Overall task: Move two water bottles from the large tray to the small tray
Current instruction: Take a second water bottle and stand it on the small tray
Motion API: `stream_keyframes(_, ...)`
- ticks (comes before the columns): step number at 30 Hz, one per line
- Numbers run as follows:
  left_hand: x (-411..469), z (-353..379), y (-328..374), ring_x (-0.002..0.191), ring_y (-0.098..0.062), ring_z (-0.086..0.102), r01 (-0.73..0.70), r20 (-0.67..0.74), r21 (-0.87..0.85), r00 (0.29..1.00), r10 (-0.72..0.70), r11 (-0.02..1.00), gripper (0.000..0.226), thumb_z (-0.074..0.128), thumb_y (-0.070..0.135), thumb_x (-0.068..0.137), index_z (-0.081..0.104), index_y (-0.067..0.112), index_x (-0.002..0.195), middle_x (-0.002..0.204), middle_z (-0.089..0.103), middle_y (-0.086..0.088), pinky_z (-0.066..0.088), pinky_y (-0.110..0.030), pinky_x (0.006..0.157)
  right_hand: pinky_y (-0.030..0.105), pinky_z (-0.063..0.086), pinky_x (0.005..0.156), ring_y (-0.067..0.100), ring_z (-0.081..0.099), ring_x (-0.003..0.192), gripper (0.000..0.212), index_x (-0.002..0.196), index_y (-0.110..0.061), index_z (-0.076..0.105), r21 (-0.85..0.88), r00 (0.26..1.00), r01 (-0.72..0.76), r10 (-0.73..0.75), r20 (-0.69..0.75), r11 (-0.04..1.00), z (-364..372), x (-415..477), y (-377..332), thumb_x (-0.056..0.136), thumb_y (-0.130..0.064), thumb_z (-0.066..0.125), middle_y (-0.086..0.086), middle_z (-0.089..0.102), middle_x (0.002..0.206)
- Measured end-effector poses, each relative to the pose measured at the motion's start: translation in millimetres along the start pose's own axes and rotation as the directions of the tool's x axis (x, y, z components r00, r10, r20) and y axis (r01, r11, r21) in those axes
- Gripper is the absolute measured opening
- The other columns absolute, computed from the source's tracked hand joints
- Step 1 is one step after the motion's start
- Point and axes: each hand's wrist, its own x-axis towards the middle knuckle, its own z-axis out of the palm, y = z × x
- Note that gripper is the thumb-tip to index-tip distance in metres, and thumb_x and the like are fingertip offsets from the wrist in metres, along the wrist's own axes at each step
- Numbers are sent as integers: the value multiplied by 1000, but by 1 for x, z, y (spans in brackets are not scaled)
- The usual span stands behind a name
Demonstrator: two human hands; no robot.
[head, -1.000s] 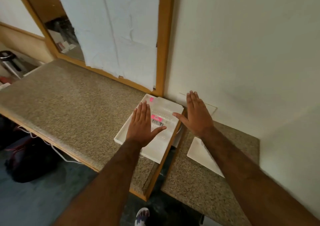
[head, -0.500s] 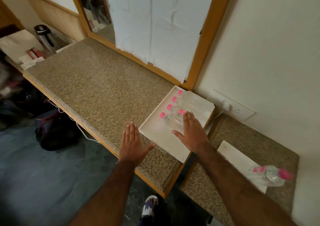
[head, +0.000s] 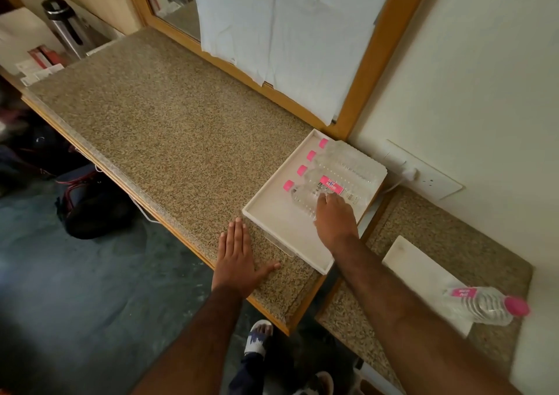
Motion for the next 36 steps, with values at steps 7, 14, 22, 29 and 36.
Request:
stream_keyframes(7, -2, 1, 1, 160, -31, -14, -13, -32, 8, 999, 13, 1000, 124, 18, 95, 88, -4, -2, 162, 172, -10, -22, -3, -51, 130, 34, 47, 89, 26, 62, 109, 59, 120, -8, 59, 15, 997, -74, 73, 25, 997, -8, 20, -11, 84, -54, 69, 10, 68, 116)
stream_keyframes(14, -1, -3, 1, 159, -32, -16, -11, 7, -8, 1000, 11, 1000, 125, 13, 97, 87, -7, -1, 162, 171, -14, -21, -5, -51, 130, 34, 50, 85, 25, 64, 103, 50, 112, -10, 63, 92, 991, -131, 133, -9, 987, -8, 17, -14, 82, -48, 74, 9, 70, 108)
stream_keyframes(22, 2, -21, 10, 157, -29, -24, 58, 76, -97, 996, -51, 994, 138, 3, 105, 72, -16, 1, 161, 171, -21, -18, -9, -48, 130, 35, 53, 87, 26, 67, 105, 59, 118, -13, 61, 296, 993, -94, 111, -40, 950, -28, 2, -5, 79, -54, 76, 8, 71, 112)
stream_keyframes(29, 21, -67, 52, 159, -26, -15, -99, -99, -147, 991, 84, 984, 129, 21, 98, 82, -11, 3, 163, 172, -16, -14, -6, -46, 130, 28, 49, 81, 24, 67, 103, 62, 118, -11, 63, 643, 996, -56, 83, -12, 764, -69, -14, 29, 73, -48, 84, 8, 71, 115)
stream_keyframes(36, 36, -93, 111, 159, -23, -16, -333, -135, -159, 940, 314, 929, 130, 30, 96, 81, -7, 2, 164, 173, -14, -12, -6, -42, 130, 27, 48, 75, 17, 64, 97, 61, 120, -15, 62, 812, 974, -91, 221, -48, 577, -83, -45, 91, 71, -39, 87, 1, 70, 109)
